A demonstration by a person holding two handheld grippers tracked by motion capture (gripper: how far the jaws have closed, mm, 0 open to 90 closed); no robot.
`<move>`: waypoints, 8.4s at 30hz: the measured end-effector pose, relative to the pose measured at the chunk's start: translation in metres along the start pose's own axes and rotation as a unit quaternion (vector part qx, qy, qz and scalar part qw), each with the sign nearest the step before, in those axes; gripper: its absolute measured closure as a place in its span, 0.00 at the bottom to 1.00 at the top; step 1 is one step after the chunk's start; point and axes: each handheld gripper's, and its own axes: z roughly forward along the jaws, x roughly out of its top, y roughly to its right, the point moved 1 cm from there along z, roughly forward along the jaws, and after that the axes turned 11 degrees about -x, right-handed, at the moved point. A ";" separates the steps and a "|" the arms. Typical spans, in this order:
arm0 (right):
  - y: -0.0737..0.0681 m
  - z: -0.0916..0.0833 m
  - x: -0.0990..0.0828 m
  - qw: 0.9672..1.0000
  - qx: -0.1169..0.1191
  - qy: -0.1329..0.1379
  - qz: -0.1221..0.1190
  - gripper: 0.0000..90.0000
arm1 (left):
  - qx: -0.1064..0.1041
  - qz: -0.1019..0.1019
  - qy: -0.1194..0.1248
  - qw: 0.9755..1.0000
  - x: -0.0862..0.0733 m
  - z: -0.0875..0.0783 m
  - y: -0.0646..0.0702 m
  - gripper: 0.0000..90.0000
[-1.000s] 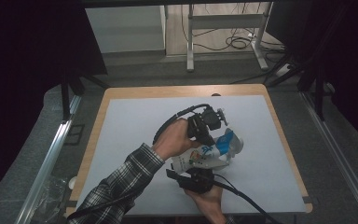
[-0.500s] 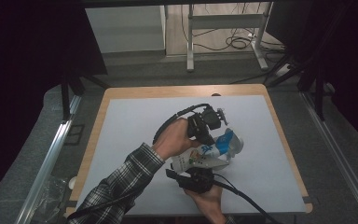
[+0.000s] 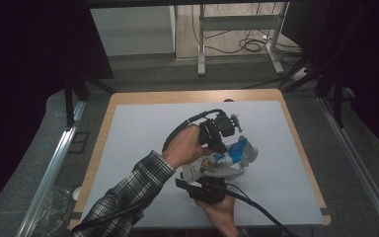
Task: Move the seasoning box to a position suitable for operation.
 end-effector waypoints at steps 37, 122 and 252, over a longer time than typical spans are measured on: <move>-0.001 0.001 0.003 1.000 0.007 0.007 -0.002 0.72 | 0.003 -0.003 -0.005 1.000 0.001 0.001 -0.002 1.00; -0.006 0.000 0.005 1.000 0.012 0.013 -0.005 0.90 | -0.009 -0.003 -0.014 1.000 0.004 0.005 -0.002 1.00; -0.001 0.006 -0.013 0.999 -0.034 0.004 -0.008 0.66 | -0.014 -0.010 0.018 1.000 -0.010 -0.018 0.014 1.00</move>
